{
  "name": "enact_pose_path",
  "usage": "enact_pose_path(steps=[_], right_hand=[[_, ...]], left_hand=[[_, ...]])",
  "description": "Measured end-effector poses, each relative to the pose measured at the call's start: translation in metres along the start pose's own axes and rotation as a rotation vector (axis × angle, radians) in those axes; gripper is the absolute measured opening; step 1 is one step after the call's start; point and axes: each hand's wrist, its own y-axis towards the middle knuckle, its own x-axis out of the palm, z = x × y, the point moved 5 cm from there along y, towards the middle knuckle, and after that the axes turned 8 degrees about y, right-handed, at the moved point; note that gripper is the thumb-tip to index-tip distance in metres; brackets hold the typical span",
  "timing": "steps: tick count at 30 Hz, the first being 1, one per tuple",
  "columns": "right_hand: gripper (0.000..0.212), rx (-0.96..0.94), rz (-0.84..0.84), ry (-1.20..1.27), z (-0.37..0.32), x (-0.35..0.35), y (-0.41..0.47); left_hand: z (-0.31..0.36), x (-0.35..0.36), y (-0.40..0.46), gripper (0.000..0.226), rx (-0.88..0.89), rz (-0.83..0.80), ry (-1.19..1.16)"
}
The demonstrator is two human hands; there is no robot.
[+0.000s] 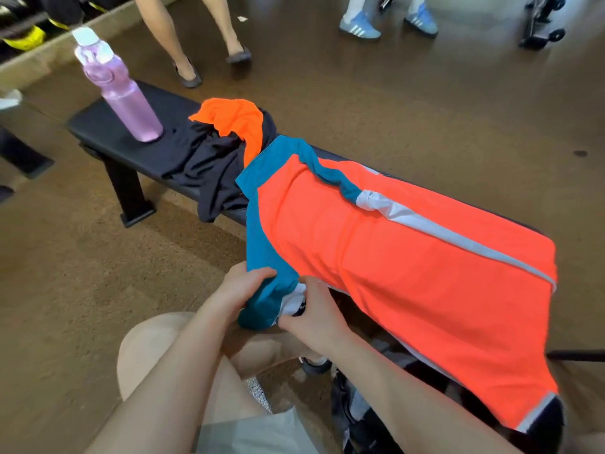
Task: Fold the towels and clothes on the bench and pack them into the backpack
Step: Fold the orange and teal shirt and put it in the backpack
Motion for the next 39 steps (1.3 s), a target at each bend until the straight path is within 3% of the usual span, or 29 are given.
enact_pose_path(steps=[3,9,11,16,18,22,27,28,32,36,39], right_hand=[[0.09,0.033,0.005,-0.027,-0.005,0.016,-0.004],[0.112,0.103,0.051,0.139,-0.012,0.034,-0.012],[0.103,0.097,0.058,0.19,-0.016,0.036,-0.013],[0.04,0.043,0.173,0.227,-0.032,0.03,-0.01],[0.027,0.016,0.205,0.207,-0.033,0.025,-0.01],[0.035,-0.02,0.206,0.12,-0.03,0.015,-0.01],[0.027,-0.015,0.194,0.113,-0.017,-0.003,-0.003],[0.022,0.012,0.186,0.181,-0.013,-0.006,0.0],[0.013,0.102,0.154,0.38,-0.009,-0.022,0.006],[0.024,0.083,0.066,0.472,-0.013,-0.028,0.006],[0.02,0.081,-0.021,0.559,-0.014,-0.027,0.006]], left_hand=[[0.008,0.001,-0.018,0.015,0.025,-0.065,0.049],[0.027,0.001,-0.039,0.021,0.11,-0.149,0.184],[0.033,0.002,-0.04,0.021,0.143,-0.153,0.205],[0.04,0.002,-0.034,0.025,0.163,-0.13,0.178],[0.043,-0.002,-0.033,0.024,0.147,-0.114,0.115],[0.052,-0.021,-0.022,0.023,0.114,-0.013,0.074],[0.065,-0.046,0.0,0.013,0.246,0.186,0.303],[0.07,-0.046,0.003,0.011,0.287,0.178,0.328],[0.084,-0.038,0.015,0.044,0.422,0.006,0.607],[0.086,-0.043,0.026,0.044,0.382,-0.029,0.769],[0.082,-0.044,0.024,0.053,0.497,-0.137,0.825]])
